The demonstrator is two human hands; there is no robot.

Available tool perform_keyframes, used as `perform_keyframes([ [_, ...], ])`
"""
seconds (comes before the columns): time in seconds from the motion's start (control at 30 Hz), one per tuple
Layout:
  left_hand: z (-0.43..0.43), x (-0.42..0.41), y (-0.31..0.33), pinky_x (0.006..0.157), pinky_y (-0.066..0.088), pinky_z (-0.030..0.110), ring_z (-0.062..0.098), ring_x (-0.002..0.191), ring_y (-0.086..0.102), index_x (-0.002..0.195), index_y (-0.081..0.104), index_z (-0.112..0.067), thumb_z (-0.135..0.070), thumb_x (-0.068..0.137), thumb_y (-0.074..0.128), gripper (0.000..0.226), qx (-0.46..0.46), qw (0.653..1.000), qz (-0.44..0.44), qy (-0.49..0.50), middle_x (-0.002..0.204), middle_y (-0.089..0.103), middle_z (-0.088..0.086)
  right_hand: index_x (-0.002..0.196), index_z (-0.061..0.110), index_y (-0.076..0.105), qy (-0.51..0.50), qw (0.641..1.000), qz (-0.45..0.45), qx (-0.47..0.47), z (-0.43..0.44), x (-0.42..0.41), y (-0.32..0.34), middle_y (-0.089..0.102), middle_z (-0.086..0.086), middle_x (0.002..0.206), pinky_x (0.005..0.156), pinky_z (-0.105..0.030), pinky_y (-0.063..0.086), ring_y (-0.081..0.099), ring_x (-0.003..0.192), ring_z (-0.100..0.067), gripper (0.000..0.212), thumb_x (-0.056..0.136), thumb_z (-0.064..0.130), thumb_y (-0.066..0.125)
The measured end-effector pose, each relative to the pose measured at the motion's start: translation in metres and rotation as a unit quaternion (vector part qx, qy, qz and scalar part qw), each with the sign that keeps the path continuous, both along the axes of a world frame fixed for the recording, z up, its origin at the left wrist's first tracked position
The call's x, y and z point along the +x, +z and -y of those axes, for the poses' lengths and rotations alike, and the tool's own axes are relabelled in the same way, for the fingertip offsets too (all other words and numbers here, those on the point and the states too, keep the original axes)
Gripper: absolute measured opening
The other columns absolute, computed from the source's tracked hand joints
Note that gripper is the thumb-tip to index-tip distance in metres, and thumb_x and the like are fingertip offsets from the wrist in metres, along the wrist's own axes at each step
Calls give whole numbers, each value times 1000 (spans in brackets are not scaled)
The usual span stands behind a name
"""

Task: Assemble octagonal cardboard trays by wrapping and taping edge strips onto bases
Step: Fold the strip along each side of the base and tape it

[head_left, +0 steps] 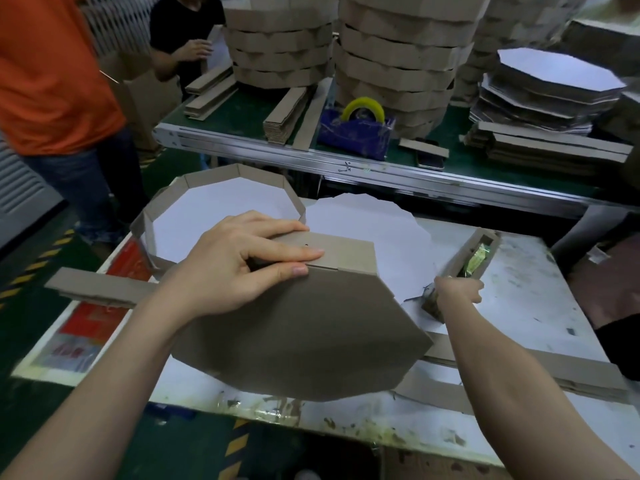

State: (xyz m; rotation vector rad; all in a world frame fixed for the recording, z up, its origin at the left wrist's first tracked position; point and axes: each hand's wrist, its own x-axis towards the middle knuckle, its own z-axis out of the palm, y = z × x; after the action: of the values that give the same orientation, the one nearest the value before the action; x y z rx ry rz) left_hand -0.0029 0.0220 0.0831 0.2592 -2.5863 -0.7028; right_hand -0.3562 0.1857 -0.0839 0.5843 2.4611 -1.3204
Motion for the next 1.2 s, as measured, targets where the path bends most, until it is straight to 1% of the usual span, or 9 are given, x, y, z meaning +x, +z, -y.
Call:
perform_keyframes([
  [0.23,3,-6,-1,92,48,47,12,114,56,115,63,-49,-55,86,52,32,-1,1000,-10,-3,128,60,-14,141,-1,38,-18,999,21,42,-35,-14,4,37,-24,145,91,-44,47,51,122,-41,59,88,1,64],
  [0.3,3,-8,-2,92,48,47,11,114,56,115,63,-49,-56,86,51,32,-3,1000,-11,-5,127,59,-16,131,-4,49,-34,999,23,-5,-41,-17,6,50,-20,135,82,-39,47,55,114,-38,51,86,9,69],
  [0.43,4,-13,-1,90,49,46,9,114,54,116,61,-52,-58,86,48,33,-8,1000,-3,-14,127,56,-20,98,7,58,-161,965,-5,-209,-46,-9,9,60,-4,83,70,-33,50,58,75,-22,29,85,32,63],
  [0.57,4,-16,-3,90,49,46,7,114,53,115,60,-54,-60,85,47,33,-16,1000,-4,-15,128,57,-19,74,14,58,-251,923,-43,-288,-50,5,7,60,1,76,57,-29,45,56,63,-17,21,81,33,51],
  [0.7,5,-14,-4,92,48,45,5,116,52,115,59,-56,-61,85,48,33,-12,1000,-10,-13,128,56,-20,74,14,59,-257,909,-61,-323,-63,27,-12,62,2,73,46,-23,45,57,61,-12,17,84,27,54],
  [0.83,6,-11,-5,93,48,45,8,117,53,115,59,-56,-59,85,49,32,-9,1000,-14,-13,129,58,-18,69,15,58,-171,928,-87,-318,-80,36,-35,60,1,76,61,-19,48,57,71,-12,22,90,20,58],
  [0.97,4,-7,-5,93,48,46,9,116,54,115,60,-55,-59,85,49,32,-6,1000,-20,-14,128,57,-19,73,14,55,-89,952,-109,-272,-97,35,-53,64,-2,118,100,-33,47,58,110,-20,24,95,9,61],
  [1.07,4,-5,-5,93,48,45,8,116,54,115,61,-53,-59,85,49,33,-4,1000,-21,-12,128,57,-20,72,12,53,-38,966,-117,-226,-107,31,-54,61,-1,127,80,-27,49,58,102,-21,25,96,9,61],
  [1.2,3,-3,-6,93,48,45,7,116,54,115,62,-52,-58,85,50,33,-5,1000,-22,-10,128,58,-20,81,7,55,-17,976,-115,-184,-123,26,-55,67,-9,109,80,-29,49,59,93,-22,18,97,12,62],
])
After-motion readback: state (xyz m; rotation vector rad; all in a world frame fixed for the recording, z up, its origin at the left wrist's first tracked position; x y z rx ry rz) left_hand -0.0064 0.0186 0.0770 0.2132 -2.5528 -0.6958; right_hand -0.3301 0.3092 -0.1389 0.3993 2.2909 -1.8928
